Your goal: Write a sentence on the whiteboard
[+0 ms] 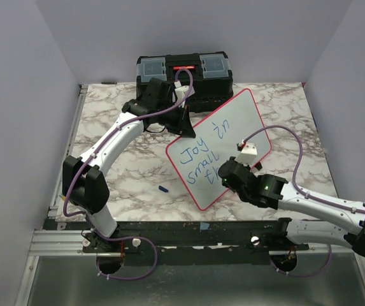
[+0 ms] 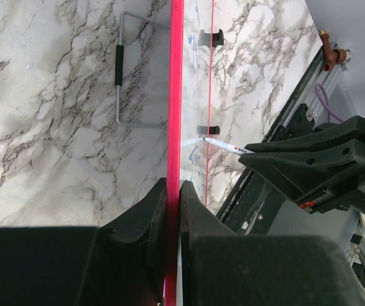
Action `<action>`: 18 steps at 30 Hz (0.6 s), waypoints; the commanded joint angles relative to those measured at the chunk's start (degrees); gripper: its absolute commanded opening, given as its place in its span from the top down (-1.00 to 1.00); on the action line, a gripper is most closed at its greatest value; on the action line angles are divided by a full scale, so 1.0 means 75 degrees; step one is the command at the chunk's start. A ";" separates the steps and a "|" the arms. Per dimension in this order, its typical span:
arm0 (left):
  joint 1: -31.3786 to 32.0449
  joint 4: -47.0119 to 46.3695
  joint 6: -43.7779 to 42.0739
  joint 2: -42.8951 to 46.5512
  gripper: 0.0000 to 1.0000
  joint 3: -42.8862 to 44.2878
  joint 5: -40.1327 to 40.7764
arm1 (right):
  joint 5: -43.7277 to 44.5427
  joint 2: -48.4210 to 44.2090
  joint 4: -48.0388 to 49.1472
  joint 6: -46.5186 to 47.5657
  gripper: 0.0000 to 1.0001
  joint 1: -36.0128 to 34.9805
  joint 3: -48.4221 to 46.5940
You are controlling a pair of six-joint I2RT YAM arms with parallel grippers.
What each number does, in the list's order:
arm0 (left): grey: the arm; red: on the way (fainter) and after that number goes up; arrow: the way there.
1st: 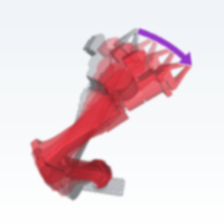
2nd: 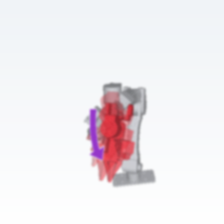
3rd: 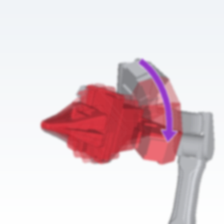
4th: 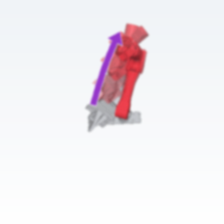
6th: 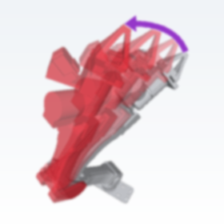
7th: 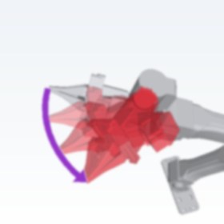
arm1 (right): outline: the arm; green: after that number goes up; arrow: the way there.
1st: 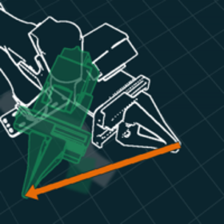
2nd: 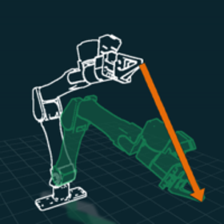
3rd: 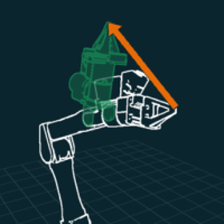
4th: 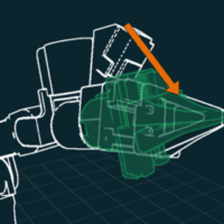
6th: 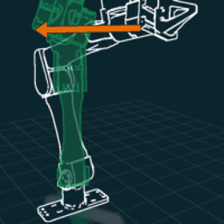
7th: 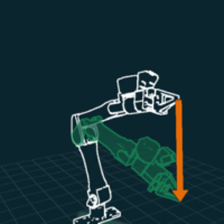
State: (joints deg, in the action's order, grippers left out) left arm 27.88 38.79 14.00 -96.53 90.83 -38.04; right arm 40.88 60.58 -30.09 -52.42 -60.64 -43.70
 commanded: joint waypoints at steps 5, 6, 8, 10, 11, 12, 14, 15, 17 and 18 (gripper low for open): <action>0.0032 -0.0061 -0.0390 0.0263 1.00 -0.0079 0.0288 | 0.0131 0.0010 0.0098 -0.0204 0.99 0.0025 0.0164; 0.0033 -0.0054 -0.0390 0.0261 1.00 -0.0074 0.0291 | 0.0059 -0.0022 0.0081 -0.0252 0.99 0.0026 0.0236; 0.0033 -0.0062 -0.0390 0.0250 1.00 -0.0067 0.0292 | -0.0094 -0.0104 0.0029 -0.0361 0.99 0.0035 0.0377; 0.0033 -0.0051 -0.0390 0.0244 1.00 -0.0054 0.0291 | -0.0247 -0.0212 0.0005 -0.0499 0.99 0.0031 0.0548; 0.0031 -0.0050 -0.0390 0.0241 1.00 -0.0051 0.0288 | -0.0330 -0.0277 0.0002 -0.0548 0.99 0.0031 0.0653; 0.0033 -0.0050 -0.0390 0.0227 1.00 -0.0048 0.0278 | -0.0393 -0.0321 -0.0007 -0.0609 0.99 0.0035 0.0733; 0.0033 -0.0051 -0.0390 0.0226 1.00 -0.0031 0.0279 | -0.0479 -0.0411 -0.0043 -0.0712 0.99 0.0024 0.0882; 0.0033 -0.0050 -0.0390 0.0220 1.00 -0.0038 0.0276 | -0.0511 -0.0444 -0.0069 -0.0748 0.99 0.0033 0.0942; 0.0030 -0.0050 -0.0382 0.0215 1.00 -0.0042 0.0279 | -0.0529 -0.0497 -0.0112 -0.0803 0.99 0.0034 0.0981; 0.0033 -0.0050 -0.0379 0.0216 1.00 -0.0047 0.0272 | -0.0523 -0.0521 -0.0135 -0.0803 0.99 0.0029 0.0983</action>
State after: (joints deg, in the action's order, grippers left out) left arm 27.86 38.76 13.98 -96.53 90.80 -38.02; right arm 39.24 56.95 -30.20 -55.66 -60.62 -37.82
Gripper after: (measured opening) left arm 0.104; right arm 0.114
